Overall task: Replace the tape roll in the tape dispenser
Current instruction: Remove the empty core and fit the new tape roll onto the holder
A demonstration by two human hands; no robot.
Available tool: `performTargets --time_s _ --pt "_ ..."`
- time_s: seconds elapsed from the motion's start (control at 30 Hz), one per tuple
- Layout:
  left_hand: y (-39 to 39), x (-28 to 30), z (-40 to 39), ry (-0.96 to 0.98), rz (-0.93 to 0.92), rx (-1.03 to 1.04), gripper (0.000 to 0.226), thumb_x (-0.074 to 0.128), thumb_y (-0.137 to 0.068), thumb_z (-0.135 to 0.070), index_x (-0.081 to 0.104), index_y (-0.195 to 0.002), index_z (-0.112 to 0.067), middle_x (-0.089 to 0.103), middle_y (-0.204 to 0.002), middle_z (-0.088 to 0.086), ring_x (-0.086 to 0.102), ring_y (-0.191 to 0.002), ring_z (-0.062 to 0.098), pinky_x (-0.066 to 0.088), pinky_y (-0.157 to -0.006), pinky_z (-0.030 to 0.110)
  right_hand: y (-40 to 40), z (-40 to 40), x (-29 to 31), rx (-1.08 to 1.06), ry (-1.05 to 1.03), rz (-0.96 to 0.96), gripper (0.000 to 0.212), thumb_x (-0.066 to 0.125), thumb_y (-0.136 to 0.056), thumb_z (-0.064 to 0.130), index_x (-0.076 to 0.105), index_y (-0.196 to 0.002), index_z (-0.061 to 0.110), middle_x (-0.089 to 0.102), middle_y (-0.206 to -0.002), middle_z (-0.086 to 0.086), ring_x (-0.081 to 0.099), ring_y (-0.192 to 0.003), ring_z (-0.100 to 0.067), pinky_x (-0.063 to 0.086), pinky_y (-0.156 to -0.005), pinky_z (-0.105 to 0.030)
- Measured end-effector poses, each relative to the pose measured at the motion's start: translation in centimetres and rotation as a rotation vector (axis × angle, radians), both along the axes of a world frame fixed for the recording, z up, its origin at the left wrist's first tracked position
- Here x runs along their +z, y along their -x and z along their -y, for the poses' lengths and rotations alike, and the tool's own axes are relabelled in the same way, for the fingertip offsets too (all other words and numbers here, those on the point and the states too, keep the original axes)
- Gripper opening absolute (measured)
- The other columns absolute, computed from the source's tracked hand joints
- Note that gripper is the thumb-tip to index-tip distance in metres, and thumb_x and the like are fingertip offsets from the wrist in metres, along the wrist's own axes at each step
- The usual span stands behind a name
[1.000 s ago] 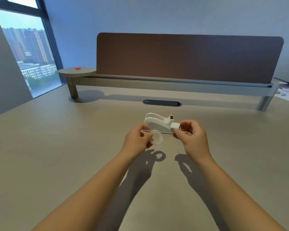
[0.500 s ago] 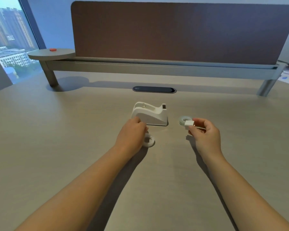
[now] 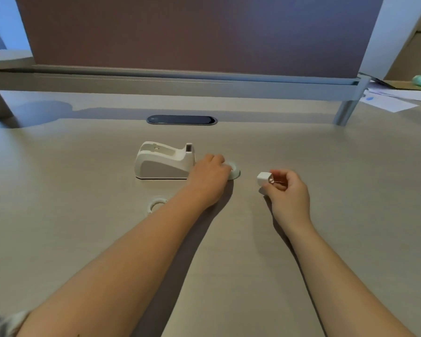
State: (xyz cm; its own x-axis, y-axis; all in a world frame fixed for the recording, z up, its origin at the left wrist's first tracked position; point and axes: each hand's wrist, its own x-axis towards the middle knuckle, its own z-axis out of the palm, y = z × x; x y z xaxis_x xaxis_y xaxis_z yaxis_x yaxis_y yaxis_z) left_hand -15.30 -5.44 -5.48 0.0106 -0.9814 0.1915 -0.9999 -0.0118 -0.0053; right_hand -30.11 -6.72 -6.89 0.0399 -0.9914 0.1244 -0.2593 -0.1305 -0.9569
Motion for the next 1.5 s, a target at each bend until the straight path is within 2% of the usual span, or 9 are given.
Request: performTargets --time_s 0.17,0.4,0.5,0.7,0.83,1.03,1.13,1.27,1.5 --pt "-0.3 -0.2 0.6 0.075 -0.197 -0.014 0.029 0.044 -0.085 -0.013 0.054 -0.110 -0.001 0.048 -0.126 0.017 0.038 -0.118 0.032 0.029 -0.097 0.035 -0.3 0.0 0.1 0.011 -0.048 0.054 0.022 0.059 -0.073 0.018 0.052 -0.071 0.039 0.059 -0.077 0.017 0.061 -0.078 -0.017 0.051 -0.085 -0.054" --pt "-0.2 3.7 -5.3 0.072 -1.633 0.157 0.017 0.045 -0.088 -0.014 0.054 -0.075 -0.009 0.053 -0.078 0.003 0.052 -0.081 0.019 0.045 -0.078 0.028 -2.2 -2.1 2.7 0.163 -0.116 0.360 0.022 0.056 -0.081 0.010 0.051 -0.082 0.031 0.055 -0.083 0.007 0.059 -0.074 -0.012 0.047 -0.075 -0.035" --pt "-1.5 4.3 -8.2 0.085 -1.926 0.131 0.020 0.040 -0.090 -0.014 0.054 -0.076 -0.011 0.057 -0.084 0.005 0.056 -0.079 0.016 0.050 -0.075 0.025 -3.8 -4.4 4.1 0.295 0.009 0.315 0.016 0.054 -0.084 0.016 0.053 -0.091 0.031 0.056 -0.084 0.008 0.059 -0.082 -0.012 0.048 -0.064 -0.024" --pt "-4.4 3.2 -11.4 0.087 -2.000 0.094 0.034 0.035 -0.091 -0.023 0.049 -0.116 -0.004 0.061 -0.108 0.012 0.060 -0.097 0.020 0.051 -0.082 0.028 -8.1 -7.7 4.4 0.377 0.287 0.063 0.006 0.057 -0.082 0.018 0.055 -0.086 0.023 0.058 -0.086 0.004 0.056 -0.077 -0.007 0.047 -0.068 -0.016" --pt "-5.8 2.6 -12.1 0.108 -1.902 0.097 0.025 0.036 -0.091 -0.022 0.055 -0.100 -0.007 0.059 -0.100 0.012 0.057 -0.094 0.021 0.049 -0.075 0.026 -9.7 -8.2 4.2 0.395 0.365 0.012 0.011 0.059 -0.081 0.016 0.056 -0.090 0.021 0.058 -0.087 0.004 0.055 -0.077 -0.003 0.045 -0.065 -0.005" --pt "-6.8 2.5 -11.8 0.156 -1.841 0.054 0.026 0.034 -0.091 -0.018 0.052 -0.102 -0.002 0.055 -0.118 0.024 0.053 -0.114 0.031 0.045 -0.095 0.034 -11.3 -8.1 4.4 0.380 0.453 -0.051 0.022 0.059 -0.081 0.014 0.063 -0.103 0.011 0.058 -0.091 0.005 0.055 -0.080 -0.006 0.046 -0.072 -0.010" --pt "-6.9 2.8 -11.8 0.180 -1.834 0.022 0.024 0.032 -0.092 -0.015 0.053 -0.093 -0.004 0.057 -0.108 0.020 0.056 -0.103 0.025 0.046 -0.088 0.028 -11.8 -8.1 4.4 0.356 0.512 -0.113 0.023 0.058 -0.082 0.016 0.062 -0.104 0.011 0.056 -0.092 0.006 0.053 -0.078 -0.004 0.043 -0.068 -0.003" --pt "-7.0 3.0 -11.7 0.230 -1.833 0.019 0.025 0.033 -0.091 -0.016 0.054 -0.077 -0.013 0.060 -0.088 0.008 0.058 -0.086 0.016 0.050 -0.079 0.023 -12.1 -8.3 4.7 0.307 0.550 -0.166 0.022 0.057 -0.083 0.016 0.062 -0.103 0.008 0.054 -0.091 0.002 0.053 -0.081 -0.011 0.041 -0.066 -0.007" --pt "-6.7 2.8 -11.7 0.248 -1.772 0.030 0.025 0.035 -0.091 -0.016 0.056 -0.077 -0.014 0.062 -0.085 0.008 0.061 -0.083 0.016 0.052 -0.078 0.023 -12.2 -8.7 4.7 0.269 0.584 -0.229 0.020 0.056 -0.083 0.016 0.062 -0.100 0.005 0.064 -0.096 -0.016 0.053 -0.080 -0.017 0.046 -0.071 -0.027"
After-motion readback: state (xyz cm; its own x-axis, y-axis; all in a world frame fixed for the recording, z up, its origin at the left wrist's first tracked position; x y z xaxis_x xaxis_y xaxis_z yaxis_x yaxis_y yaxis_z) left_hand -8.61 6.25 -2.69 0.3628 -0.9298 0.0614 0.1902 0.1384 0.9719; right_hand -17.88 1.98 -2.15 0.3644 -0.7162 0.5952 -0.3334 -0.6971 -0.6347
